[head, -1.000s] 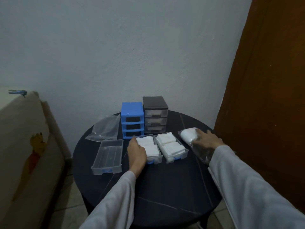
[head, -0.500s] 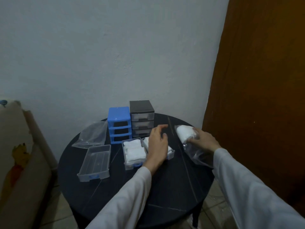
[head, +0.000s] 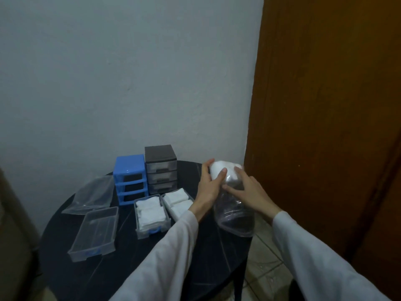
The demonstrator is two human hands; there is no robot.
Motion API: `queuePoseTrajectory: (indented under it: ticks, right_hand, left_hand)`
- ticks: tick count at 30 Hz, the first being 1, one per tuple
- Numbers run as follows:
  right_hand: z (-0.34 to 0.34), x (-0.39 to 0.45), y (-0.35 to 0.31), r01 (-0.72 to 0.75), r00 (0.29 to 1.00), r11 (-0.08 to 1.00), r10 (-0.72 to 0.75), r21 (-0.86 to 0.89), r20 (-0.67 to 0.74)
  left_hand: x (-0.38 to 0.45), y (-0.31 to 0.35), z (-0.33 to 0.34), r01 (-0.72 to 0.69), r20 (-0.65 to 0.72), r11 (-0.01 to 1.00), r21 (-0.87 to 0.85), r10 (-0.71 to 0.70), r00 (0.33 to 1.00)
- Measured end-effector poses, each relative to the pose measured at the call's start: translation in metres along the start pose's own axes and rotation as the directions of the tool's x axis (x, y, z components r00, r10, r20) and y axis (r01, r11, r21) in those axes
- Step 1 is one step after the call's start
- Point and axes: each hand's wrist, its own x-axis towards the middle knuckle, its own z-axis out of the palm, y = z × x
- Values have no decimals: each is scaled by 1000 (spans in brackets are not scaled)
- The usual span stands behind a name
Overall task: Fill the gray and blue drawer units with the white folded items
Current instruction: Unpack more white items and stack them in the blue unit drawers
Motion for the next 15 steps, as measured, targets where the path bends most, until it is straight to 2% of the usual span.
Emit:
queuePoseTrajectory:
  ticks: [2, 4, 7, 11, 15]
  right_hand:
    - [-4, -7, -2, 22, 999, 998, -24, 53, 41]
    - [-10, -11, -2, 46, 998, 983, -54, 178, 38]
    - [-21, -10, 2, 91, 992, 903, -119, 419, 40]
    - [-23, -7, 2, 48, 976, 763, -174, 645, 134]
    - [-17, -4, -1, 83, 992, 678, -129, 731, 6]
  left_hand:
    - [1, -2, -3, -31, -59, 1000, 5, 31, 998]
    - [1, -1, -9, -45, -72, 999, 2, 45, 996]
    - [-1, 5, -16, -26, 11, 998, -60, 27, 1000]
    - [-9, 9, -20, 67, 184, 987, -145, -40, 982]
    - [-9, 12, -24, 53, 233, 990, -129, -22, 972]
